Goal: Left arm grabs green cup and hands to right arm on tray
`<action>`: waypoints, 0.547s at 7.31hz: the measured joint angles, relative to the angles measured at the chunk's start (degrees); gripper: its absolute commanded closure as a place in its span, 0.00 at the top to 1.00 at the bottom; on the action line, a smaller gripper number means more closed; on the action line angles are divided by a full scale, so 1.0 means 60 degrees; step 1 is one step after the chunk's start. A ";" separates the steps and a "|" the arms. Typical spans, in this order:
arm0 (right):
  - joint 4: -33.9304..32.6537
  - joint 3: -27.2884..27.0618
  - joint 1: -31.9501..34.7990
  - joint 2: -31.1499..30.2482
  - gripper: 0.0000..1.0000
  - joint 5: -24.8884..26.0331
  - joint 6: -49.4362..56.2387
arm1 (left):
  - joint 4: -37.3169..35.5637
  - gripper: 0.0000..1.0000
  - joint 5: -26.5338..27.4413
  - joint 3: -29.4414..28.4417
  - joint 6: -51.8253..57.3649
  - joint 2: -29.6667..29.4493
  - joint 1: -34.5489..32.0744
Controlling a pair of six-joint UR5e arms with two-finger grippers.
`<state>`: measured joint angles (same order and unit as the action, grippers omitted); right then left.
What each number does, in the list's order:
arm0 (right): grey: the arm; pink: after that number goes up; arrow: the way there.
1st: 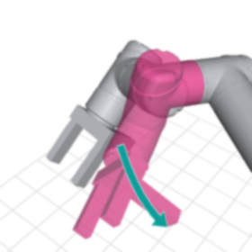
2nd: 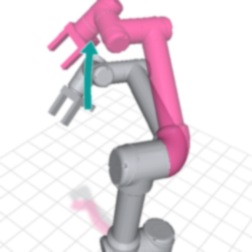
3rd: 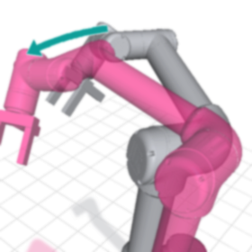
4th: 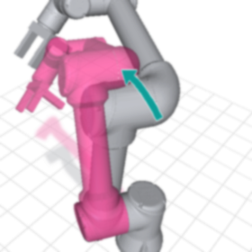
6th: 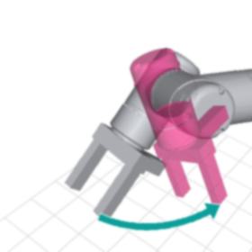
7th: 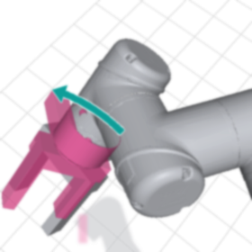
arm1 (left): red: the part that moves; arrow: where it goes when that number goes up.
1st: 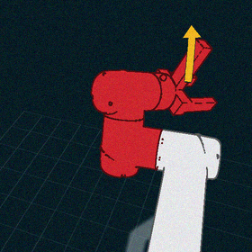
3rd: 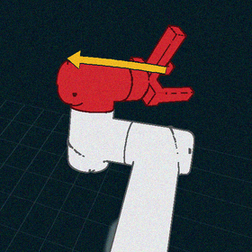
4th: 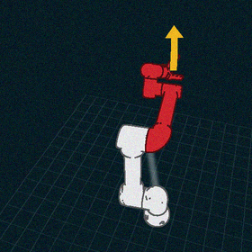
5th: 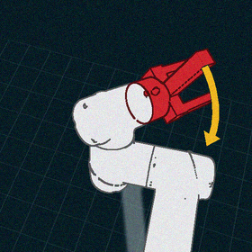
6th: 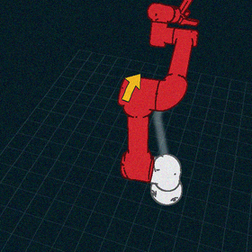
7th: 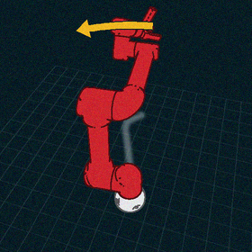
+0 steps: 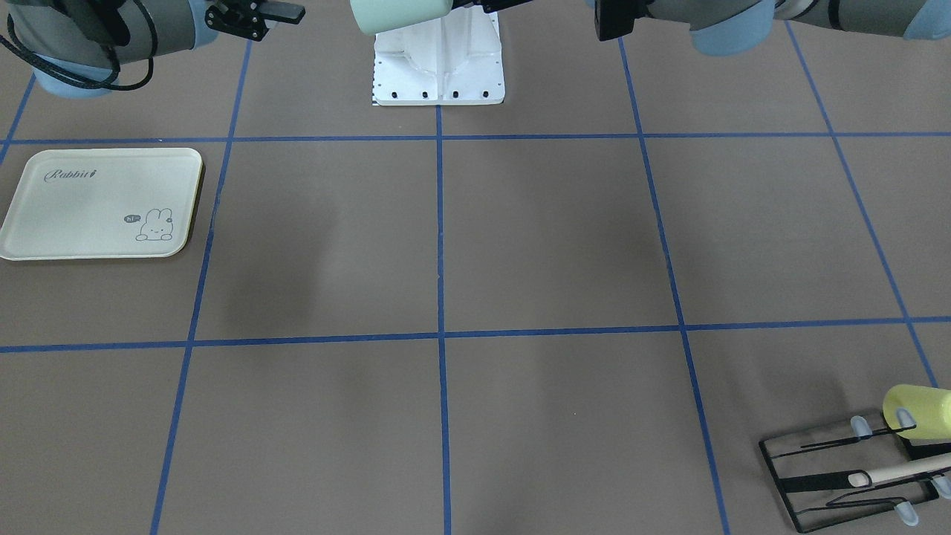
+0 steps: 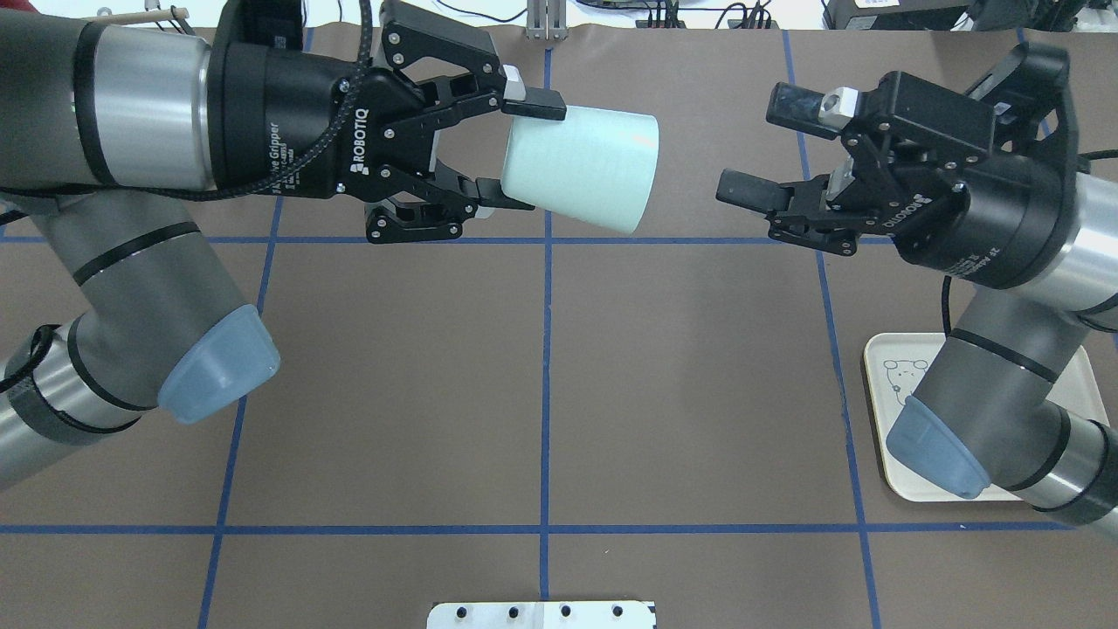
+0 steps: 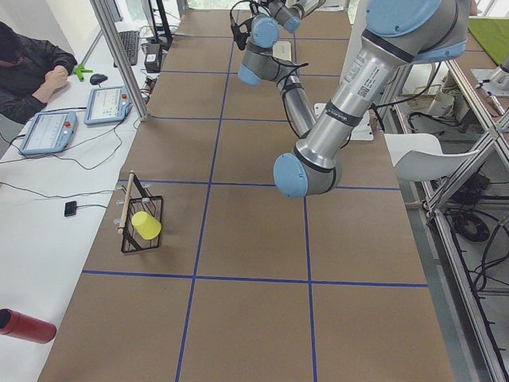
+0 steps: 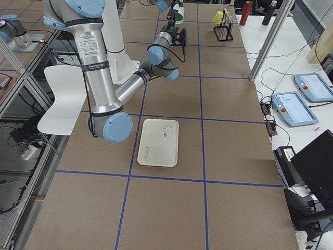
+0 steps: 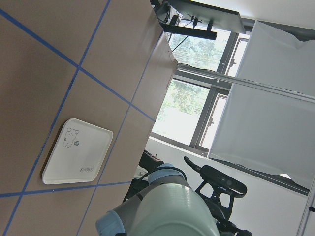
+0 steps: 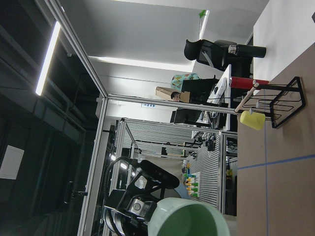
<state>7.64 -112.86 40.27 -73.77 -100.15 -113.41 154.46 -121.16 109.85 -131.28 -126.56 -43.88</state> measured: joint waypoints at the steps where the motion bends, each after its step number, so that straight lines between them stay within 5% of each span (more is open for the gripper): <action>1: -0.0004 -0.0009 -0.0227 0.0199 0.98 0.0224 -0.0016 | -0.0004 0.00 0.0005 -0.0006 0.0005 0.0000 0.0002; 4: -0.0012 -0.0014 -0.0608 0.0352 0.96 0.0675 0.0035 | -0.0006 0.00 0.0008 -0.0005 0.0007 -0.0005 0.0020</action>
<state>7.57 -112.95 36.62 -71.66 -96.10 -113.20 154.42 -121.11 109.82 -131.24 -126.59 -43.76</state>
